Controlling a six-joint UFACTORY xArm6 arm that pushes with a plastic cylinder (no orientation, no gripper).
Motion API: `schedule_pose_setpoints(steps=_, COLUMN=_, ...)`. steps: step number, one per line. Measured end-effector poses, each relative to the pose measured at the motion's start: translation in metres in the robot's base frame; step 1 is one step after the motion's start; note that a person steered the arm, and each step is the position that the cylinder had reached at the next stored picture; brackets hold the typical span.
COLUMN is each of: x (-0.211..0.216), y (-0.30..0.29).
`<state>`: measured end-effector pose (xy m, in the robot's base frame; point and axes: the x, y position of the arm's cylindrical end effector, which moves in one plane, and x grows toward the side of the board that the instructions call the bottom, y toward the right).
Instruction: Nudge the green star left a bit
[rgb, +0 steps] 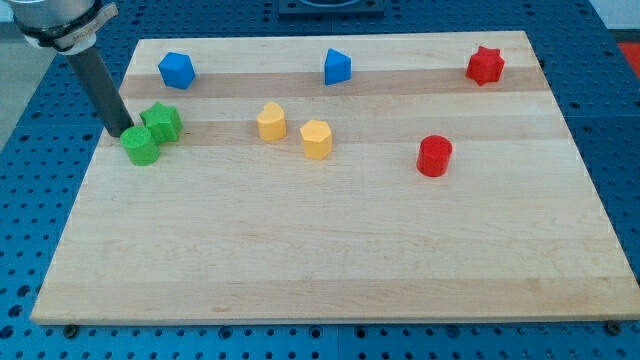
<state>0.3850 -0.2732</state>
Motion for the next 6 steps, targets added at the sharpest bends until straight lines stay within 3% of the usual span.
schedule_pose_setpoints(steps=3, x=0.116, y=0.081)
schedule_pose_setpoints(steps=5, x=0.114, y=0.161)
schedule_pose_setpoints(steps=6, x=0.109, y=0.164)
